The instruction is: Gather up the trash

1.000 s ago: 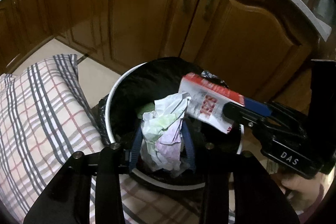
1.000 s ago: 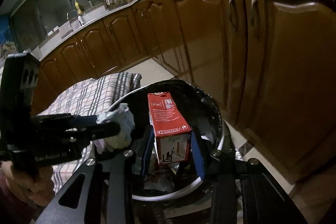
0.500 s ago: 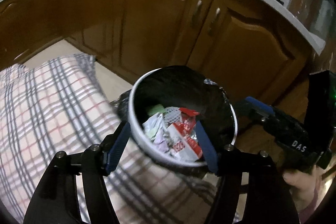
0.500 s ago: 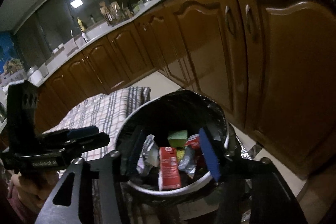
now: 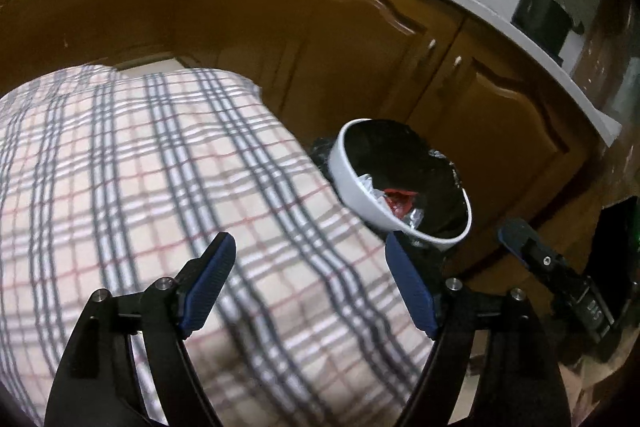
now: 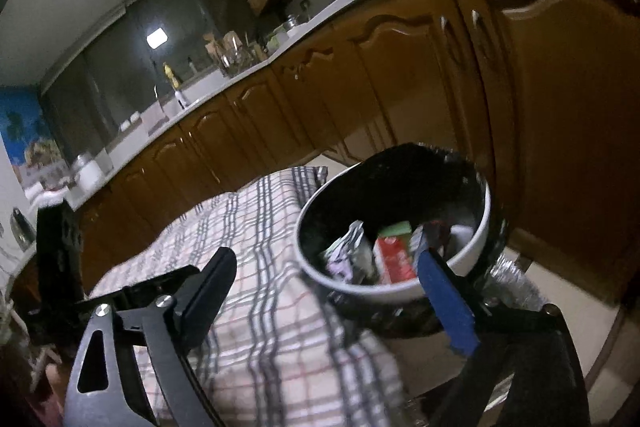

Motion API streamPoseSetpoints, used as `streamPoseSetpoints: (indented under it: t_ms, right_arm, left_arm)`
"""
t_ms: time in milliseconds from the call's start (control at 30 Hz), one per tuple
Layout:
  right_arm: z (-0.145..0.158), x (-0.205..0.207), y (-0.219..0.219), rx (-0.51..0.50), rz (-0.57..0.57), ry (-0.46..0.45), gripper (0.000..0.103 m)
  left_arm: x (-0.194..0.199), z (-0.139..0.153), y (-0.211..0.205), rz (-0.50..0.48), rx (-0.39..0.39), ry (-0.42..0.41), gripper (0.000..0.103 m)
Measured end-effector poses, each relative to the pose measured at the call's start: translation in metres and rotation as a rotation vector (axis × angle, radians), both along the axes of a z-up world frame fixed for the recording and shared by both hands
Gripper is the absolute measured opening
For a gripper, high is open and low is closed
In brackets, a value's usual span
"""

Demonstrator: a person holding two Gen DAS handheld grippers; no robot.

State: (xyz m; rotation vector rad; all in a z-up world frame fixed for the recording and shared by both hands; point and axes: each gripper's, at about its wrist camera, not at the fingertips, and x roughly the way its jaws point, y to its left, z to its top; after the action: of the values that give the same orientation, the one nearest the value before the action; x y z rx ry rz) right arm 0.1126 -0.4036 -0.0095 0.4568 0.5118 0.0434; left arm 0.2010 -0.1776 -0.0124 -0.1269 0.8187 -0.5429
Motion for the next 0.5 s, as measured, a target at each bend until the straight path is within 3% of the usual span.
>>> streamPoseSetpoints:
  t_ms: [133,300,367,433,500]
  right_arm:
    - [-0.001,-0.013,0.013,0.004,-0.017,-0.008,0.094]
    - [0.018,-0.029,0.026,-0.042,-0.027,-0.041,0.095]
    - [0.034,-0.04,0.036,-0.1,-0.034,-0.088,0.098]
    - [0.049,-0.053,0.048,-0.167,-0.06,-0.164,0.103]
    - [0.058,-0.067,0.061,-0.248,-0.088,-0.26,0.103]
  left_arm:
    - [-0.018,0.005,0.022,0.038,-0.032,-0.036,0.083]
    - [-0.04,0.027,0.042,0.08,-0.039,-0.142,0.084]
    - [-0.052,0.037,0.049,0.097,-0.05,-0.197,0.09]
    - [-0.067,0.045,0.057,0.126,-0.051,-0.269,0.103]
    - [-0.083,0.047,0.063,0.166,-0.034,-0.348,0.103]
